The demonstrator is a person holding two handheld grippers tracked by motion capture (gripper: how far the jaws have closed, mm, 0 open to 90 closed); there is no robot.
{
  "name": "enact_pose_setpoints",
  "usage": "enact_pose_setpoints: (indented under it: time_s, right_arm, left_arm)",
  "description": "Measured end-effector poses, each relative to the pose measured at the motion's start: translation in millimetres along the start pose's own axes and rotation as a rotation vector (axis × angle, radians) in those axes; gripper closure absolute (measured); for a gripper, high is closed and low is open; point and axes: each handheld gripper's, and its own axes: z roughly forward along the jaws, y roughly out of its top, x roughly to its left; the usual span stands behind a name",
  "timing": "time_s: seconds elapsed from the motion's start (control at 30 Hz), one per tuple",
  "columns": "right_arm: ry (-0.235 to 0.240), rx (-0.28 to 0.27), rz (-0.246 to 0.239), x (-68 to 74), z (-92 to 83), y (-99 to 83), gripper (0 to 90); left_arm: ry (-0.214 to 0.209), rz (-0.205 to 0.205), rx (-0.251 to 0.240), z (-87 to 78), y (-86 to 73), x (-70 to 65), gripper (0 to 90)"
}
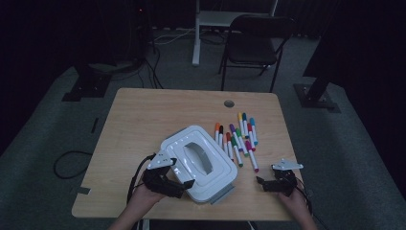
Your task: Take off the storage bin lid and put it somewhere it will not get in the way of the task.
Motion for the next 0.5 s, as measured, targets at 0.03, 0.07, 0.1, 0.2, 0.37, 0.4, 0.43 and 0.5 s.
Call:
enact_pose_setpoints:
  time_s: [0.03, 0.07, 0.1, 0.2, 0.37, 0.4, 0.43, 0.5]
  right_arm:
    - [0.0, 0.0, -0.001, -0.1, 0.0, 0.0, 12.9]
    - [0.0, 0.0, 0.0, 0.0, 0.0, 0.0, 12.9]
    - [0.0, 0.0, 0.0, 0.0, 0.0, 0.0, 12.9]
    - [0.0, 0.0, -0.001, 0.0, 0.0, 0.0, 12.9]
    - [-0.001, 0.0, 0.0, 0.1, -0.1, -0.1, 13.0]
    - [-0.001, 0.0, 0.0, 0.1, -0.1, -0.1, 13.0]
    - [-0.001, 0.0, 0.001, 0.2, -0.1, -0.1, 13.0]
    - [-0.001, 0.0, 0.001, 0.1, -0.1, -0.1, 13.0]
  left_arm:
    - [0.008, 0.006, 0.013, 3.8, 2.1, -0.3, 1.1]
    - [0.007, 0.01, 0.019, 6.2, 3.3, -0.3, 1.1]
    - [-0.009, 0.018, 0.024, 10.2, 5.2, -0.4, 1.1]
    - [-0.022, 0.023, 0.027, 18.8, 9.8, -1.3, 1.1]
    - [-0.031, 0.033, 0.023, 33.6, 20.6, -5.0, 1.1]
    - [-0.027, 0.033, 0.023, 35.3, 22.1, -5.9, 1.8]
    - [-0.015, 0.027, 0.019, 38.1, 25.0, -7.2, 4.8]
    - [-0.012, 0.029, 0.019, 41.7, 28.5, -8.4, 6.0]
